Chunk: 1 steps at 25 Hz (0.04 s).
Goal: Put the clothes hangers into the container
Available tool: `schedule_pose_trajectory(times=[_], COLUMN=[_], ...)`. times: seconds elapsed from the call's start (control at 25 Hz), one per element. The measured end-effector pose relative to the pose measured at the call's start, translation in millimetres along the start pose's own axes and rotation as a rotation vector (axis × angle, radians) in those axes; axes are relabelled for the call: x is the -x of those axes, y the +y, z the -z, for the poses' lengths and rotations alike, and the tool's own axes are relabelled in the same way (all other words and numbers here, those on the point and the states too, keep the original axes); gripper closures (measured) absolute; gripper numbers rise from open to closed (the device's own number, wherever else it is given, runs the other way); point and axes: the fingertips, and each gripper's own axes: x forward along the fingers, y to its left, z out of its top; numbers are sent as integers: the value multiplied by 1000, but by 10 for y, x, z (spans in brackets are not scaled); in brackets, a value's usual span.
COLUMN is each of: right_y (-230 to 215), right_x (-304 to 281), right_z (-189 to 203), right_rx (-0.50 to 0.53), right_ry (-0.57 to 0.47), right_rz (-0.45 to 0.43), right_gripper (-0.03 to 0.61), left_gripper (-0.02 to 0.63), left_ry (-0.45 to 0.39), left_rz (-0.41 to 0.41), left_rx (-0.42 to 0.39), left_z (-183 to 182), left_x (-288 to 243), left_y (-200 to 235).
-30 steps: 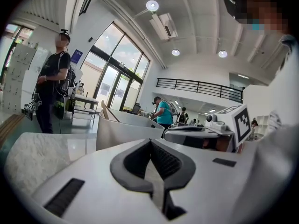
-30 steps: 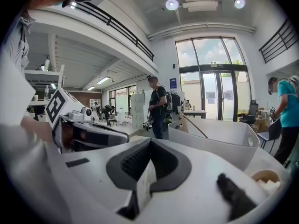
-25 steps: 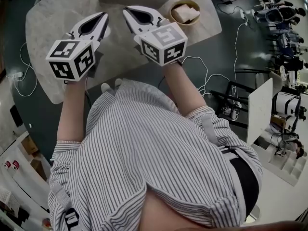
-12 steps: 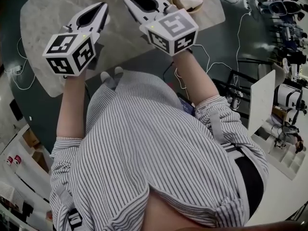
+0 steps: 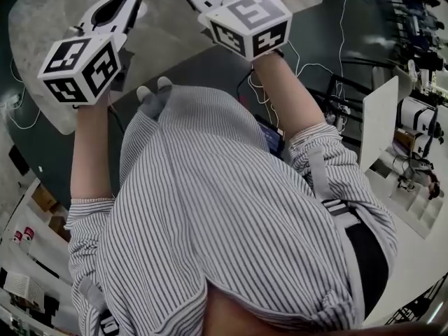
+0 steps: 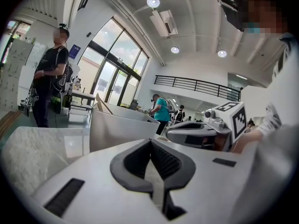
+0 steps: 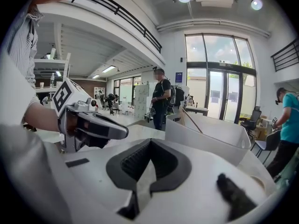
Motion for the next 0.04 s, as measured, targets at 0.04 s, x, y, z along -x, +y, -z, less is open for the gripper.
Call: schedule_pose_trajectory(times=[0.04], right_y=[7], right_x=[-5], right_z=[-4], right_rx=[2], right_ry=[-2], right_rz=[-2], right_gripper=[565], left_gripper=[603], left_ry=[0], left_rz=[0], left_rx=[-3], left_z=[-2], left_x=[2], left_y=[6])
